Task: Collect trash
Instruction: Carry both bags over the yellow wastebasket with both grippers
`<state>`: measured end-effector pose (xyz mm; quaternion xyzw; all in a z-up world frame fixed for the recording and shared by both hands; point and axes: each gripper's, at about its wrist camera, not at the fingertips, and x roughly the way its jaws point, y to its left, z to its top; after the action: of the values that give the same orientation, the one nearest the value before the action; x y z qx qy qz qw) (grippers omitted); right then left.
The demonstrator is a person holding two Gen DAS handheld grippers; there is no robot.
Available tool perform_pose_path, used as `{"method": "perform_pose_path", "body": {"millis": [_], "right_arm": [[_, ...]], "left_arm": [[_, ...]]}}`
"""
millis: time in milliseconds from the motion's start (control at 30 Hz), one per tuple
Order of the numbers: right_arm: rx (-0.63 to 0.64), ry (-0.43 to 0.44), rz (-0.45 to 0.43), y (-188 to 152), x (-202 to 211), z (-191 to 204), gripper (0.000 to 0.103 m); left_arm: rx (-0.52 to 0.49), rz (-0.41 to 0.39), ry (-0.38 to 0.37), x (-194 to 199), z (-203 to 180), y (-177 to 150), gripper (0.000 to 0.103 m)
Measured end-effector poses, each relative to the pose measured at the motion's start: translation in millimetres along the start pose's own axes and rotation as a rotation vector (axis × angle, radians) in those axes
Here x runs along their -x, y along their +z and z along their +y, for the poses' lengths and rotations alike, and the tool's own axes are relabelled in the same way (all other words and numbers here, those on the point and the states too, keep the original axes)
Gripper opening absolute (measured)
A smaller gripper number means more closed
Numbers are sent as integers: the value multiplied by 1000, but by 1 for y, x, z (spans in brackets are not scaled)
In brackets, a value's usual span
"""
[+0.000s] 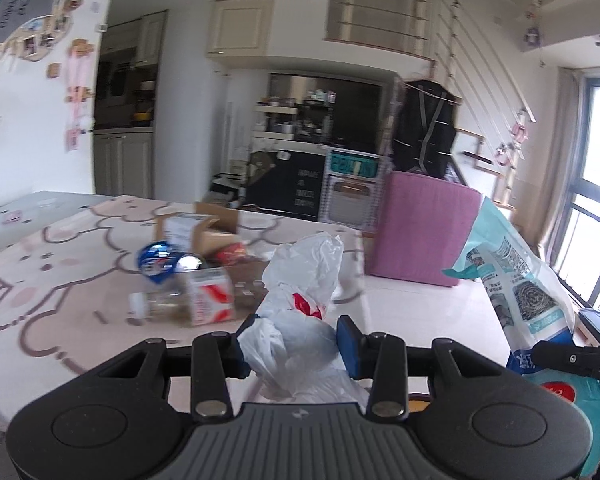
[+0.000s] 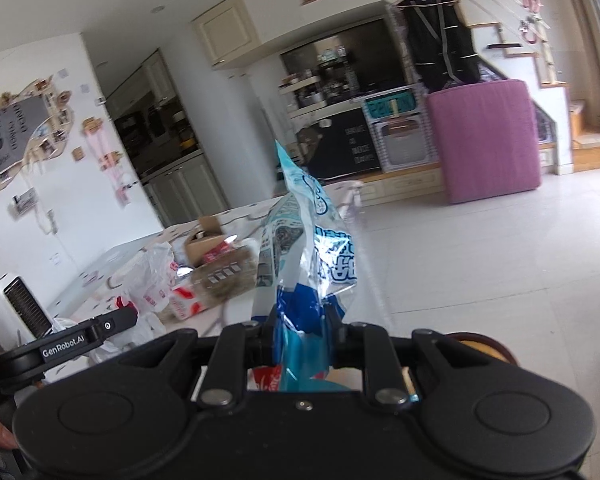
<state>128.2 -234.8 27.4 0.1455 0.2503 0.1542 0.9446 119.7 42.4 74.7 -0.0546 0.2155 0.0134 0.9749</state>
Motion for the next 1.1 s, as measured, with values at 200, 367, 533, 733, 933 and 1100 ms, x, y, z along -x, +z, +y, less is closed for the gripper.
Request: {"method": "perform_pose_path", "body": {"millis": [200, 367, 533, 733, 933, 1100], "right_arm": [[-39, -63, -11, 2, 12, -36, 21], [-80, -113, -7, 1, 16, -66, 21], [-123, -162, 6, -4, 15, -99, 21], [-180, -210, 42, -11, 8, -136, 21], [-226, -243, 117, -22, -12, -169, 21], [-292, -242, 228, -38, -38, -193, 21]], "left_arm": [[-40, 30, -70, -19, -39, -4, 42], [-80, 67, -119, -38, -73, -11, 42], [-120, 108, -158, -60, -106, -21, 42], [-157, 181, -195, -94, -139, -35, 42], [-183, 278, -214, -133, -162, -57, 42], [-200, 368, -205, -167, -172, -84, 42]]}}
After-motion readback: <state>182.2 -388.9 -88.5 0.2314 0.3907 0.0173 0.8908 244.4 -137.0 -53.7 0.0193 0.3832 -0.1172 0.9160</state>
